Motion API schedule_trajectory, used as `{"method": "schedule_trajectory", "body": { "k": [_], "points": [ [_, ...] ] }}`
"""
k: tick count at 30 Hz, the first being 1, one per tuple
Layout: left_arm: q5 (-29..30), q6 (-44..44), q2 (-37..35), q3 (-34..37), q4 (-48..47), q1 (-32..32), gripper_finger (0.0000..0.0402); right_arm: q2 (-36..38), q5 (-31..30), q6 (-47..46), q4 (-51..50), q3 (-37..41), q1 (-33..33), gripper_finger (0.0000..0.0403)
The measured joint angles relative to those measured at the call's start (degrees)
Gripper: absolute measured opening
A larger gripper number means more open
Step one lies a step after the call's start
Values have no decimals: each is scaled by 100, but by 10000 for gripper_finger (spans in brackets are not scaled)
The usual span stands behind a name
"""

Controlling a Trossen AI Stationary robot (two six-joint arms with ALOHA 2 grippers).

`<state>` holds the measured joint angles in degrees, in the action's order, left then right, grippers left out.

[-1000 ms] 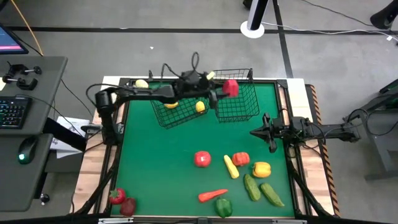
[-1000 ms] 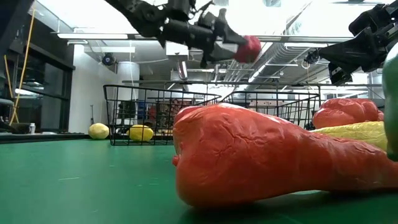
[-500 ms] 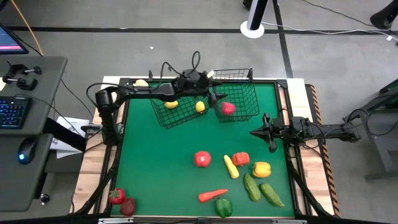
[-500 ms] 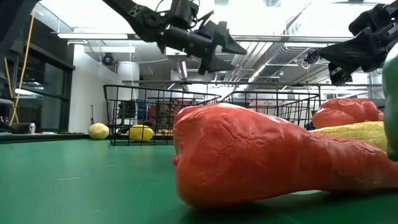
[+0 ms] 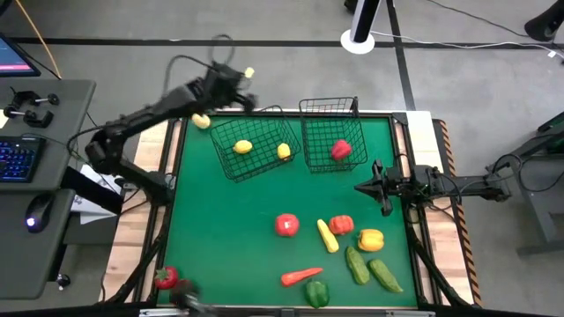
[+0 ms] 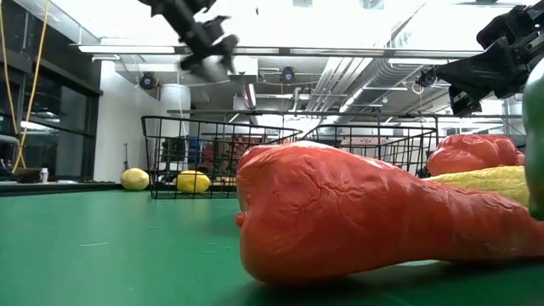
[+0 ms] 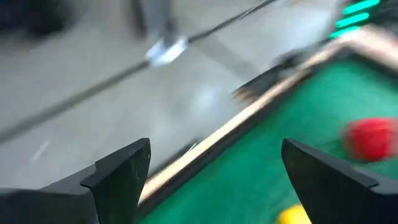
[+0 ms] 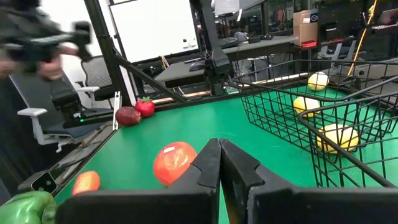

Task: Sort produce into baskets
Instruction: Put the yellow lemon into the left wire basket

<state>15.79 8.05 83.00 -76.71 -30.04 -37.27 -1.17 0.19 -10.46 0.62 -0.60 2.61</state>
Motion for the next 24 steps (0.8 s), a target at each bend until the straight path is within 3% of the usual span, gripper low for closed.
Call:
{"method": "schedule_trajectory", "body": {
  "k": [4,9,17,24],
  "points": [
    [89,688,96,6,-1610,-1213,349,0,0,-1,0,1,1,0],
    [-876,1576,702,17,-2382,-2260,349,0,0,0,0,0,0,0],
    [-925,3099,1412,15,-2299,-2496,349,0,0,0,-1,0,2,0],
    [-331,4851,1508,429,-2098,-2298,349,0,0,0,-2,0,0,0]
  ]
}}
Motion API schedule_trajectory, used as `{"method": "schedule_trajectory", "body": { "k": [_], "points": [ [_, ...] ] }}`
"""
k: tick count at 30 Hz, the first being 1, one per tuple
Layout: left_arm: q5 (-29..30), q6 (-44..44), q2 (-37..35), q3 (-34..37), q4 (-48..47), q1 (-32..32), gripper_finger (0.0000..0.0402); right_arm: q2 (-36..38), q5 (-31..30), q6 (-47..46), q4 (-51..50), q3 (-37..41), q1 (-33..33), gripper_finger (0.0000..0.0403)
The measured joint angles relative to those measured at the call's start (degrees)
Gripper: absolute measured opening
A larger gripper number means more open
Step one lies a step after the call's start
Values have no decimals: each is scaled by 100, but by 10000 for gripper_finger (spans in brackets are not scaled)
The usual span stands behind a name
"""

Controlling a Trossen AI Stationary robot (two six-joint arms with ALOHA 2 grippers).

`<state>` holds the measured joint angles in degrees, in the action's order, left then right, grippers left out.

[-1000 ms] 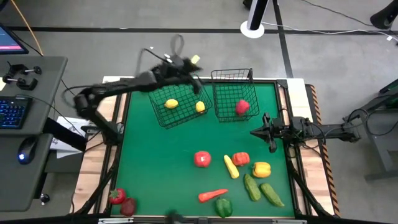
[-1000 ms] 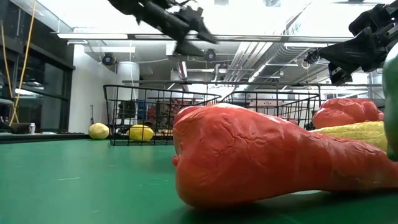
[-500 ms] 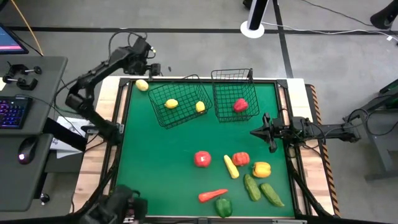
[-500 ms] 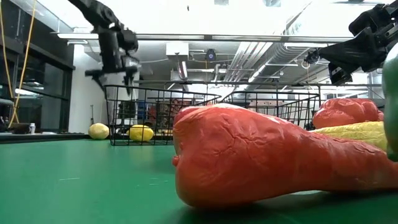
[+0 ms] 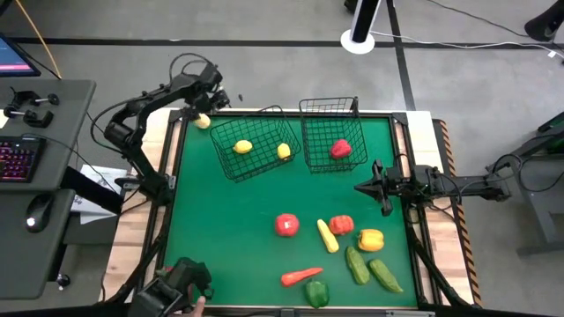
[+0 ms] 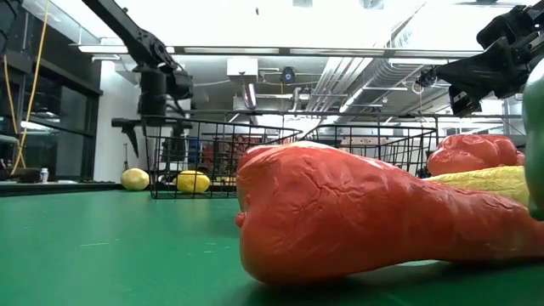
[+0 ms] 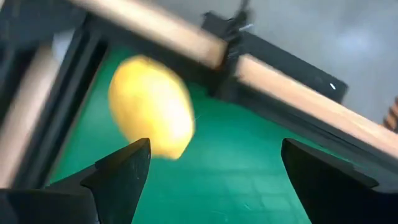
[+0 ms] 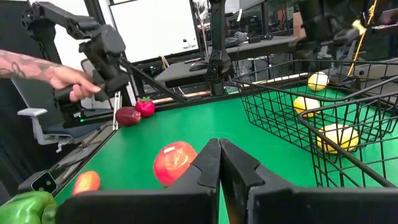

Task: Sort produce into baskets
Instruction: Put the yellow lemon into the left wire basket

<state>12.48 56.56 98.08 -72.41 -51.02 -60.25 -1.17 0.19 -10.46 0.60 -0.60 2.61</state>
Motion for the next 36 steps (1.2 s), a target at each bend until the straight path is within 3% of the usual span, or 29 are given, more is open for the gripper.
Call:
{"method": "schedule_trajectory", "body": {
  "k": [6,10,19,25,36],
  "points": [
    [-415,1577,-46,808,599,-11,349,0,2,0,2,1,0,0],
    [-134,2096,-44,965,748,-9,349,2,2,0,0,0,2,0],
    [629,2160,-48,963,789,-365,349,0,2,0,0,1,0,0],
    [553,2072,-1,969,1299,-531,349,0,2,0,1,2,2,0],
    [301,1768,401,934,1297,-483,349,0,2,0,0,2,0,0]
  ]
}}
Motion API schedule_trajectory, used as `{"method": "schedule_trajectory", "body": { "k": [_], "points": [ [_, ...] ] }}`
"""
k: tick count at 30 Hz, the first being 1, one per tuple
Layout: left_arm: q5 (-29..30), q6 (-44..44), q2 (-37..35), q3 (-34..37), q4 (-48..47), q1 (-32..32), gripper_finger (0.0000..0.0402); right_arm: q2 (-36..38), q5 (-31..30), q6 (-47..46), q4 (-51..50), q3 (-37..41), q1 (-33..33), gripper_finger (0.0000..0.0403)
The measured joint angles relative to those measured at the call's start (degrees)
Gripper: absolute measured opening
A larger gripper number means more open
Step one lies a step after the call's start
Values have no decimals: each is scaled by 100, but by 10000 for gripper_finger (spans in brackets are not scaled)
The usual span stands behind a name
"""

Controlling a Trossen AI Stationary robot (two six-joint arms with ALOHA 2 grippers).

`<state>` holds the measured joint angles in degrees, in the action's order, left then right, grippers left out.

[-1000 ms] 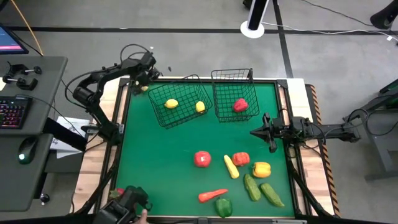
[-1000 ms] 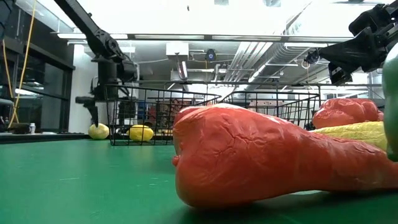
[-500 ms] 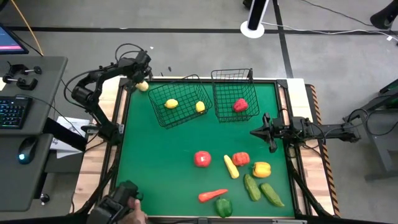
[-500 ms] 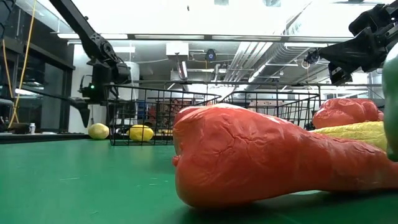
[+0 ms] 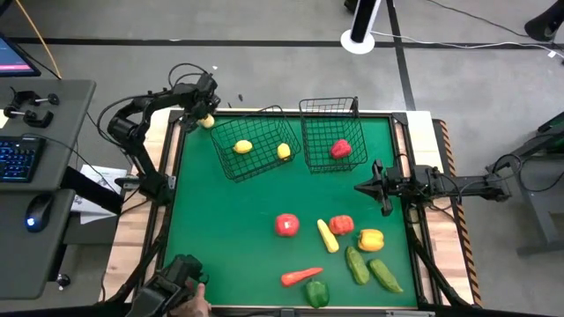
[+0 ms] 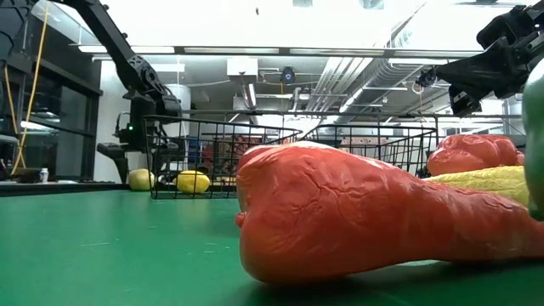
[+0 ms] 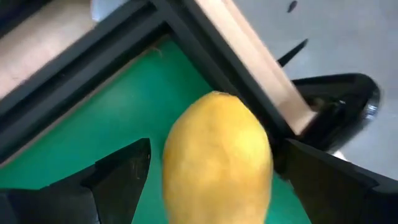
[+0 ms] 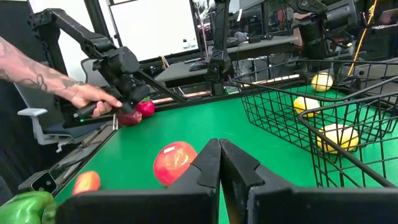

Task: Sort produce into baskets
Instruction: Put the yellow lemon into the left wire basket

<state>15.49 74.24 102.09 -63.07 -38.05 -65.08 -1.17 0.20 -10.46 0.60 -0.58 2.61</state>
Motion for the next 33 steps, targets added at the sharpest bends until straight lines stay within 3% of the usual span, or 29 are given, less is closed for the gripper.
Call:
{"method": "schedule_trajectory", "body": {
  "k": [4,7,14,19,23,26,30,33],
  "points": [
    [-14,-42,17,7,63,28,347,1,-2,0,1,-1,1,0],
    [-179,-196,17,20,221,21,325,0,0,0,0,-1,1,0],
    [-314,-616,-21,22,79,24,193,0,-1,0,1,-1,1,0],
    [-485,-1182,-477,29,359,44,189,0,-2,0,0,-2,0,0],
    [-268,-1445,-1272,24,896,40,189,0,-2,0,2,-1,0,0],
    [-139,-2121,-1959,22,1465,91,189,0,0,0,1,-1,0,0],
    [-241,-3371,-2640,13,1716,565,189,0,-2,0,2,-2,0,0],
    [-521,-3959,-2951,30,1623,1270,192,2,-2,0,1,-2,2,0]
  ]
}}
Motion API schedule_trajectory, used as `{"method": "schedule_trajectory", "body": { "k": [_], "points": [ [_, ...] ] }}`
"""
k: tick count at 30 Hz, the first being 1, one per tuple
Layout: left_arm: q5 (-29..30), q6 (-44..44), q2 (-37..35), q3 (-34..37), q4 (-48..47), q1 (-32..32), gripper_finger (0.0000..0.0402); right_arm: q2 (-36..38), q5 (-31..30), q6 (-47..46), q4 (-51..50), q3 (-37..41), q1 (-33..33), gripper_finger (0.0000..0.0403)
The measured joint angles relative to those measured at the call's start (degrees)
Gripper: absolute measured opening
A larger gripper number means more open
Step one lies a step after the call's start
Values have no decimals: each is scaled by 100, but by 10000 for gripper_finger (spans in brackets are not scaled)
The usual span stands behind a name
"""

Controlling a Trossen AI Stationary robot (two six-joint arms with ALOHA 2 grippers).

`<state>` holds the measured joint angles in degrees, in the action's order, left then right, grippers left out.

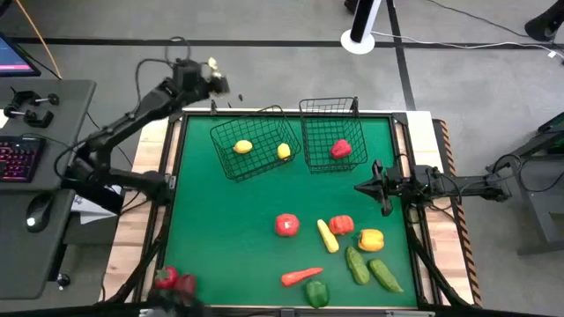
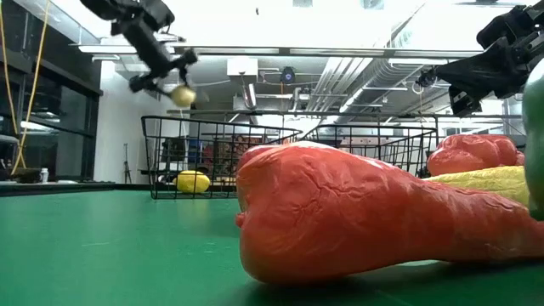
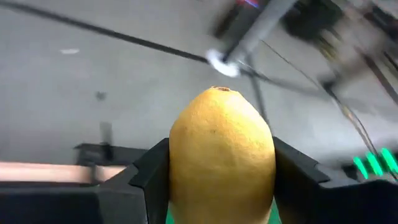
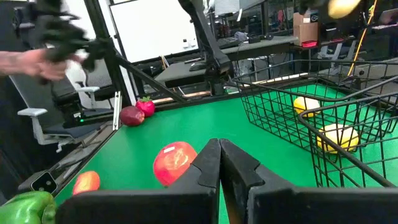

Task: Sort produce into baskets
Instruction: Put the yellow lemon into the left wire basket

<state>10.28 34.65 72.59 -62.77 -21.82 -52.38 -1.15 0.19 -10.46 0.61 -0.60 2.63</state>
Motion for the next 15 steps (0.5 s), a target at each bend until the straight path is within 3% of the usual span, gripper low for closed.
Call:
{"method": "schedule_trajectory", "body": {
  "k": [5,9,15],
  "points": [
    [-468,-416,-204,253,-304,1706,238,-1,0,0,0,1,-1,0],
    [-692,-342,-204,568,-351,2986,248,-1,0,0,1,2,-2,0],
    [-550,53,-202,659,-329,3759,254,-2,2,0,-1,0,-2,0]
  ]
}}
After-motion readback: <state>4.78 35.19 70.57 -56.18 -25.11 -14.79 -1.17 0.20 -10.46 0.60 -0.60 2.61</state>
